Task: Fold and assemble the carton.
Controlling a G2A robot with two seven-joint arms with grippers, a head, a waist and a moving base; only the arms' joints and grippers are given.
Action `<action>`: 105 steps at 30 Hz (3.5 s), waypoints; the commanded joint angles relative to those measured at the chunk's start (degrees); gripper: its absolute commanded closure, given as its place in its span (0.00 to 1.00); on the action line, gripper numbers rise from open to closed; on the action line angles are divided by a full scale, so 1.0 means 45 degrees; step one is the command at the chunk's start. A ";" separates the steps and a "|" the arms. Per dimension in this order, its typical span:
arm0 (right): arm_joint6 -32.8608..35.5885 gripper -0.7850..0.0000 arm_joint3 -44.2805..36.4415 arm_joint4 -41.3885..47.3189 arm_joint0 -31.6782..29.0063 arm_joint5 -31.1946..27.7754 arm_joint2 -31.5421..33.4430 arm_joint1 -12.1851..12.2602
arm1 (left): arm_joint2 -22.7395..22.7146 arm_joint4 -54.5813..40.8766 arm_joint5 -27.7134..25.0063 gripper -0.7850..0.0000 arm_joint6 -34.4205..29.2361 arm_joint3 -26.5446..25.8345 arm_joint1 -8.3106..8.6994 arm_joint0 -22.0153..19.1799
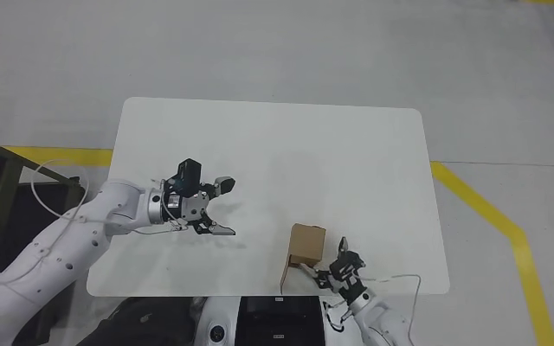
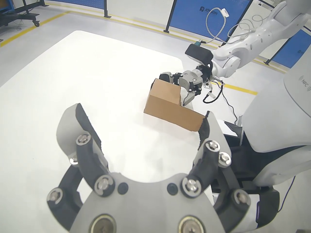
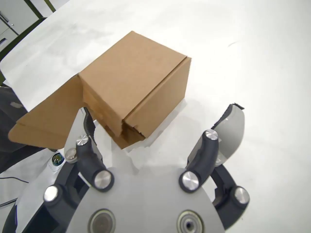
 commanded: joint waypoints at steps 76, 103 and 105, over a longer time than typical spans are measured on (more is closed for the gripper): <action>0.1470 0.27 -0.0215 0.1728 0.2670 0.0291 -0.1196 -0.0880 | -0.1644 -0.0620 -0.0103 0.00 -0.1103 -0.0393 -0.0126 0.1172; 0.0766 0.00 0.2144 0.0424 0.3759 0.0502 -0.0934 -0.0981 | -0.1455 -0.0886 -0.0103 0.00 -0.1650 -0.0466 -0.0139 0.0981; 0.0720 0.01 0.2404 0.0505 0.4082 0.0473 -0.1078 -0.1059 | -0.1466 -0.0938 -0.0103 0.00 -0.1778 -0.0465 -0.0156 0.0968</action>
